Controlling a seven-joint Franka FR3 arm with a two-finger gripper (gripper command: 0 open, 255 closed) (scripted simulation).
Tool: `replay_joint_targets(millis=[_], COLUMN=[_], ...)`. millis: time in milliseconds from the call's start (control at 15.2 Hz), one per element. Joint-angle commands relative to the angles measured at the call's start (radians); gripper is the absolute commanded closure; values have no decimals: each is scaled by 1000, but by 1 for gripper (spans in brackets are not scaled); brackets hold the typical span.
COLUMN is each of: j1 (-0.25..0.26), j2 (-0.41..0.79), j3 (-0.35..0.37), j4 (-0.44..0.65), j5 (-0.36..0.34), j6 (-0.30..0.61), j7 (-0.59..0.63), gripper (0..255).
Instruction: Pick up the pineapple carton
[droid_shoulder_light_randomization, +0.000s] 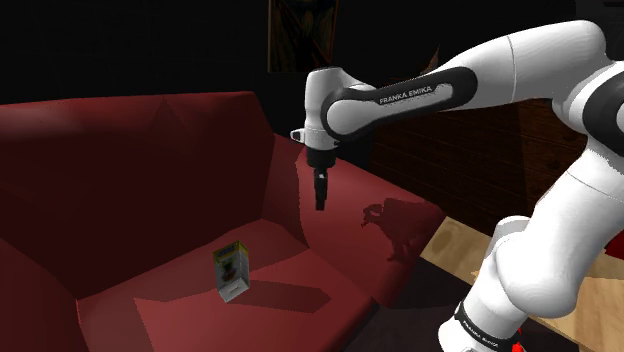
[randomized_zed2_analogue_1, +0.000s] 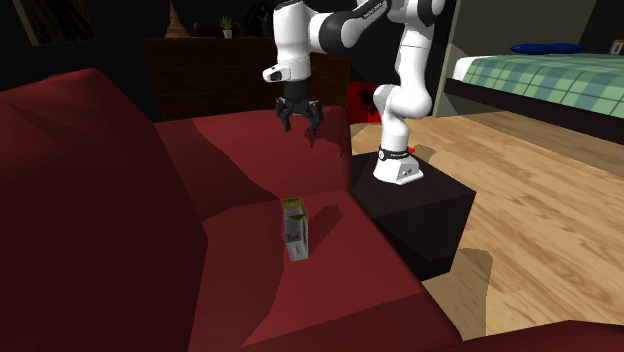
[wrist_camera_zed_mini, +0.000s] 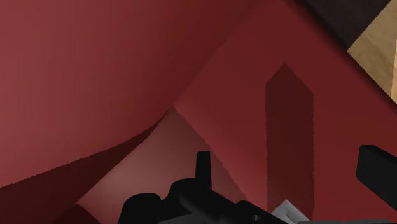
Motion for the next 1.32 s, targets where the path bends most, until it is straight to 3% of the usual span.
replay_joint_targets(millis=[0,1056,1254], j1=[14,155,162], j2=[69,526,552], j3=[13,132,134], j4=[39,397,399], j5=[-4,-105,-113], j6=[38,182,206], j7=[-30,-192,-194], gripper=[0,0,0])
